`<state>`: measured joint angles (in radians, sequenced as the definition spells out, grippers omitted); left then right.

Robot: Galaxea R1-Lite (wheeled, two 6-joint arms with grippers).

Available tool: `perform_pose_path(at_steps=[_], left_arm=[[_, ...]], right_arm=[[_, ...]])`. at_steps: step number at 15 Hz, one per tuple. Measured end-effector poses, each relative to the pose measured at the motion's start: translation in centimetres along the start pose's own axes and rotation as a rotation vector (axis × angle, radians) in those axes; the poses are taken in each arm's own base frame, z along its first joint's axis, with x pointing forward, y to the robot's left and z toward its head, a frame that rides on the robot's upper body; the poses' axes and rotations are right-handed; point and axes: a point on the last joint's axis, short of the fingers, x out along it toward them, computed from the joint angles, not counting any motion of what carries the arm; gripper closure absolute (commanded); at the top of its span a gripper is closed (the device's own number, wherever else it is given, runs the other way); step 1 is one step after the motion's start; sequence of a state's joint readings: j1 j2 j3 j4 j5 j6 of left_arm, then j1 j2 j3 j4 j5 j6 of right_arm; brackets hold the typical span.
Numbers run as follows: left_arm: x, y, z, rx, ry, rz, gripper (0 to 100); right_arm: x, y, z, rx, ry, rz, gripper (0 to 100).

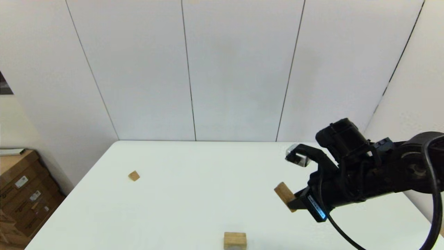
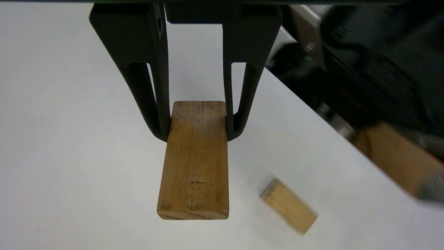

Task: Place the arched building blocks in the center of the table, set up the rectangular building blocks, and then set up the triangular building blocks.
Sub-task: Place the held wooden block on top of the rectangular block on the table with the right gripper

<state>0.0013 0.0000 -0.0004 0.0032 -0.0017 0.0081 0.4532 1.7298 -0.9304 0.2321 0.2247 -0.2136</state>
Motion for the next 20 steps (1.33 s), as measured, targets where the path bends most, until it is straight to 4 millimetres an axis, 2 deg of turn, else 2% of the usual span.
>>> perform_pose_path(at_steps=[4, 8, 11, 15, 20], left_arm=[[0.0, 0.0, 0.0, 0.000, 0.000, 0.000, 0], [0.0, 0.0, 0.0, 0.001, 0.000, 0.000, 0], [0.0, 0.0, 0.0, 0.000, 0.000, 0.000, 0], [0.0, 0.0, 0.0, 0.000, 0.000, -0.001, 0], [0.0, 0.0, 0.0, 0.000, 0.000, 0.000, 0]], right_arm=[[2.9, 1.9, 0.4, -0.244, 0.067, 0.080, 100], [4.6, 3.6, 0.7, -0.401, 0.087, 0.172, 100], [5.7, 4.8, 0.8, -0.470, 0.112, 0.203, 100], [7.3, 6.0, 2.2, -0.558, 0.130, 0.233, 100], [9.3, 8.7, 3.7, -0.616, 0.224, 0.287, 100]])
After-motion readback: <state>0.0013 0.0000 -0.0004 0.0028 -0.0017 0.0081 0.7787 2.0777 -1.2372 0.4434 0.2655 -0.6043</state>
